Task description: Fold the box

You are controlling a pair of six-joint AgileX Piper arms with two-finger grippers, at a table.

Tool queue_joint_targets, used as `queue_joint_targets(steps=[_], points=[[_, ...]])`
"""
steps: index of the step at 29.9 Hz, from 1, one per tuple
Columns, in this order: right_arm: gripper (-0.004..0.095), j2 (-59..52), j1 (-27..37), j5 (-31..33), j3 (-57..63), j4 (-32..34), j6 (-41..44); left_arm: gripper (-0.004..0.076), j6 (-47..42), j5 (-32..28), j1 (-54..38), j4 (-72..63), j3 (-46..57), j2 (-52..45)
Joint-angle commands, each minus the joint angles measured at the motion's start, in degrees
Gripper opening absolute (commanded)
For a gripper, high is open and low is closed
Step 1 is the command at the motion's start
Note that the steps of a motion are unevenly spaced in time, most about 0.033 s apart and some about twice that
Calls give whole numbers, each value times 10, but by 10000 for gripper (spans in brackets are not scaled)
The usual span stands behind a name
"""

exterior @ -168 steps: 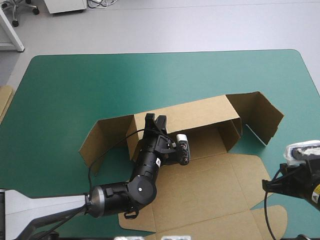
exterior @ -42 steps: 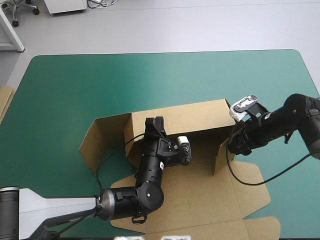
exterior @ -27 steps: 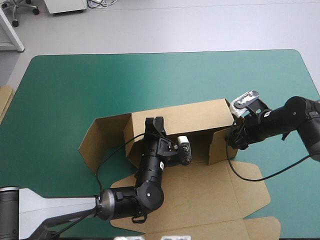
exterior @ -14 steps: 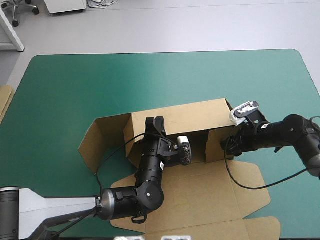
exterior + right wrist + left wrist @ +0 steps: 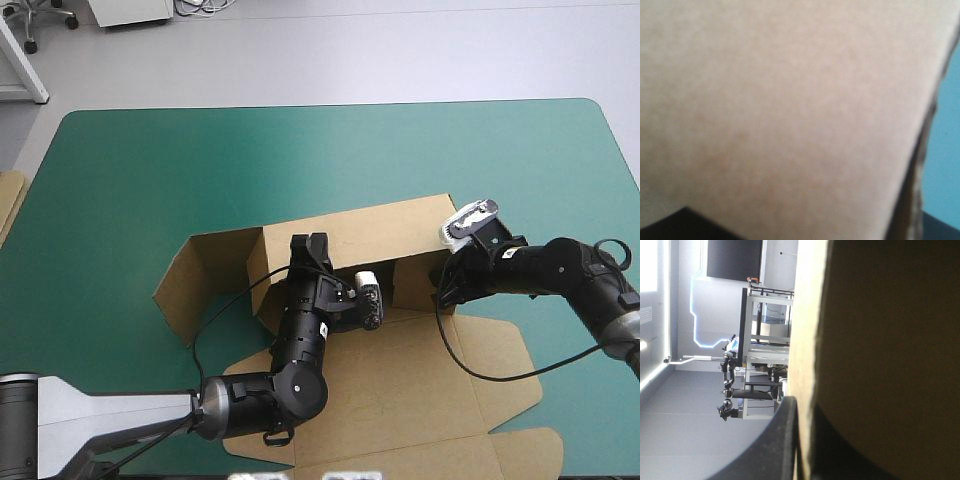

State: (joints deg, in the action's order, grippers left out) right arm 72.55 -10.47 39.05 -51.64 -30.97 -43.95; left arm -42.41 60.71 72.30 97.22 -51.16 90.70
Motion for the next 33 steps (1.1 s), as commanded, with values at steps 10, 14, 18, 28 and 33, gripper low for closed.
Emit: queue_joint_targets(steps=[10, 14, 18, 28, 33], points=[[-19, -15, -7, -30, -17, -25, 20, -10, -10, -23, 5, 8, -11, -16], [-19, -15, -7, -31, -17, -25, 23, -10, -10, -14, 5, 9, -11, -16], [-19, -15, -7, -33, -17, -25, 29, 42, -13, -9, 5, 9, -11, -16], [-19, -15, -7, -60, -17, -33, 52, 287, -13, 39, 41, 21, -11, -16], [-19, -15, -7, -76, -17, -33, 63, 286, 13, 57, 97, -12, -18, -16]])
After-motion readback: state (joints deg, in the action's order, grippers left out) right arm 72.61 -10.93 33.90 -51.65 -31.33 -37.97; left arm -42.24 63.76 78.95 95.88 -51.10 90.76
